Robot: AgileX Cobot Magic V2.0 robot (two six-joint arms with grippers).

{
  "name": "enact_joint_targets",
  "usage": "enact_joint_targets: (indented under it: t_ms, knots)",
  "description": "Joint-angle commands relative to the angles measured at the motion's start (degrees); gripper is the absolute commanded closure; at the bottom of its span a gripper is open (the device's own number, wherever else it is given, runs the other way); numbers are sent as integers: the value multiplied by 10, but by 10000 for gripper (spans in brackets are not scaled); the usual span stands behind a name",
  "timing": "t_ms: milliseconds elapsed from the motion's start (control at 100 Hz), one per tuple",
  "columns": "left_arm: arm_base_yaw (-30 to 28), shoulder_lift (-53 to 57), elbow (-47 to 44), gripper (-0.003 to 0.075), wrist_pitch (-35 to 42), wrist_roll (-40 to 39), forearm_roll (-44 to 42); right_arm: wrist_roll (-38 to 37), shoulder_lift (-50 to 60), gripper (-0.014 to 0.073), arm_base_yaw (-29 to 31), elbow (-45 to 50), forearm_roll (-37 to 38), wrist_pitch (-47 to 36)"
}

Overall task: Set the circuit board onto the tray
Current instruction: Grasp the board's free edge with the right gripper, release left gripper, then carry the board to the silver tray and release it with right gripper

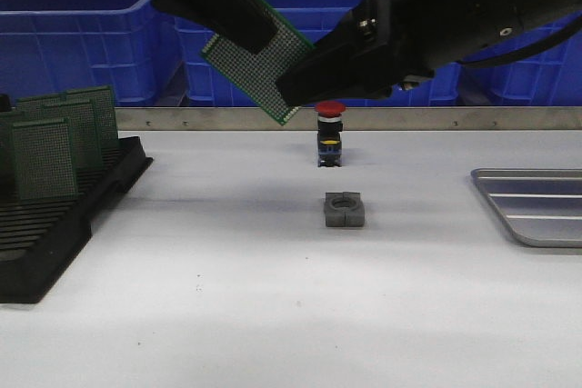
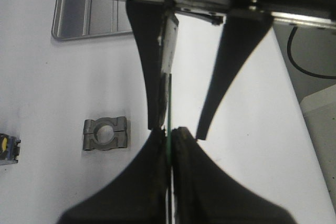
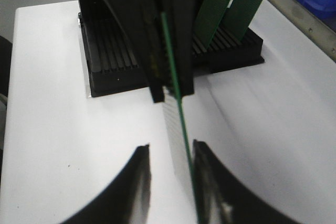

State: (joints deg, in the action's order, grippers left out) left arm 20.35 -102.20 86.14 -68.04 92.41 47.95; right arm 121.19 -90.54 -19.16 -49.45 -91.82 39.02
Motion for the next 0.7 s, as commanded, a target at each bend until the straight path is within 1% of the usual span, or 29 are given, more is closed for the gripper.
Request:
enact_joint_targets:
  t_ms: [0, 60, 110, 160, 230, 300, 330, 340, 350, 370, 380, 420, 490, 530, 620, 690]
  knots:
    - [5, 26, 17, 740, -1, -1, 42, 8, 18, 574, 0, -18, -46, 32]
    - [5, 26, 17, 740, 1, -1, 42, 8, 18, 672, 0, -18, -47, 38]
    - [5, 26, 17, 739, 3, 0, 42, 8, 18, 714, 0, -18, -47, 39]
    - [5, 26, 17, 731, 3, 0, 42, 8, 18, 713, 0, -18, -47, 39]
    - [5, 26, 17, 673, 1, 0, 42, 8, 18, 711, 0, -18, -47, 39]
    - [4, 26, 17, 549, 1, 0, 42, -4, 18, 711, 0, -18, -46, 37]
    - [4, 26, 17, 465, 2, 0, 42, -15, 18, 711, 0, -18, -45, 33]
    - [4, 26, 17, 449, 3, 0, 42, -21, 18, 711, 1, -18, -45, 30]
    - [3, 26, 17, 414, 4, 0, 42, -24, 18, 711, 1, -18, -45, 29]
    - [3, 26, 17, 379, 9, 0, 42, -35, 18, 711, 2, -17, -44, 23]
    - [3, 26, 17, 346, 11, 0, 42, -38, 18, 711, 2, -17, -44, 21]
    - [2, 26, 17, 261, 23, 0, 42, -62, 18, 711, 2, -15, -43, 4]
    - [-4, 27, 17, 175, 44, 0, 42, -112, 18, 711, 7, -8, -43, -25]
    - [-7, 27, 20, 161, 53, 0, 40, -145, 18, 711, 12, -4, -40, -41]
    - [-21, 27, 29, 168, 58, -2, 37, -213, 18, 711, 31, 7, -30, -58]
    - [-33, 27, 36, 168, 58, -2, 37, -266, 18, 711, 54, 14, -7, -58]
